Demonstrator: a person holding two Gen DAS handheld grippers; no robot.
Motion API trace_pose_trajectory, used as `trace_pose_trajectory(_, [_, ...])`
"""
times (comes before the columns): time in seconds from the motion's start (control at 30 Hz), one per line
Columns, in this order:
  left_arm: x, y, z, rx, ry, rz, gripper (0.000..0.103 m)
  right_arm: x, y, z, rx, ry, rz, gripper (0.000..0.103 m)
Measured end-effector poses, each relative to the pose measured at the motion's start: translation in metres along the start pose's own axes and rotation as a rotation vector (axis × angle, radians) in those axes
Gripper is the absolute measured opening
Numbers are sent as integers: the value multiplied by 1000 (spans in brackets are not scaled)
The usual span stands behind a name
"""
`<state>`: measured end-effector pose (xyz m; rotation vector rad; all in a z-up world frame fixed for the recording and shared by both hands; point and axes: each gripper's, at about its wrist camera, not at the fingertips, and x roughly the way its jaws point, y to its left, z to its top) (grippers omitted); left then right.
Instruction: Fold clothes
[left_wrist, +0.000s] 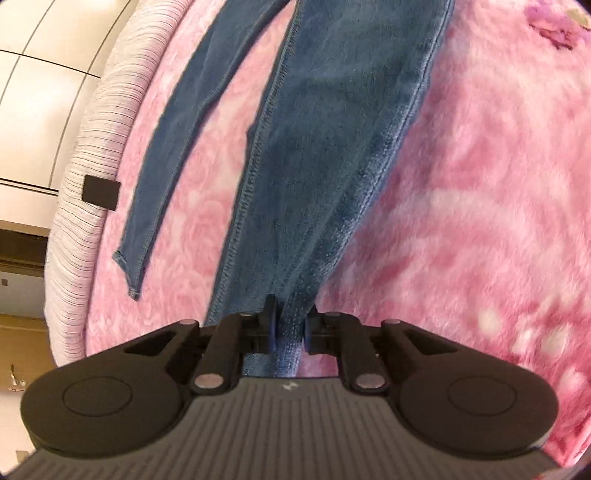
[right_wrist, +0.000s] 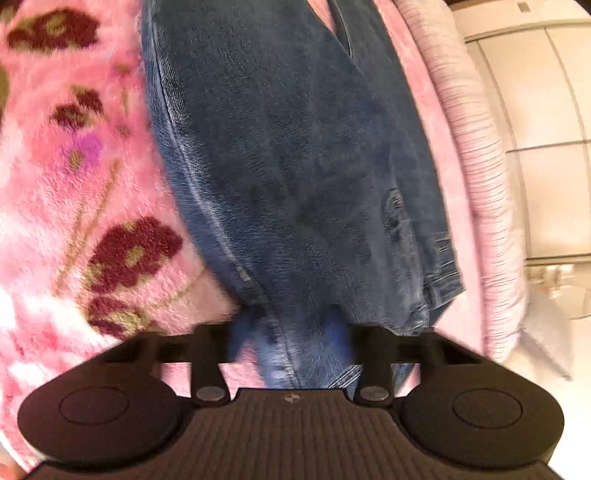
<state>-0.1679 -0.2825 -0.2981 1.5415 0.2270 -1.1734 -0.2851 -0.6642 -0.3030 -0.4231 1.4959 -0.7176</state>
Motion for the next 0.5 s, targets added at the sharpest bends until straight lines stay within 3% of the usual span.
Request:
trace_pose_trajectory(0.03, [-5, 3, 2, -17, 2, 3, 9, -4, -4, -2, 13, -8, -1, 7])
trace_pose_trajectory(0.1, [-21, 0, 2, -37, 7, -6, 8, -13, -8, -7, 27, -18, 6, 6])
trace_pose_trajectory(0.3, [-50, -30, -5, -39, 53, -65, 8, -37, -7, -22, 28, -22, 49, 8])
trace_pose_trajectory(0.5, [-49, -43, -2, -61, 93, -88, 9, -20, 6, -13, -25, 31, 87, 16])
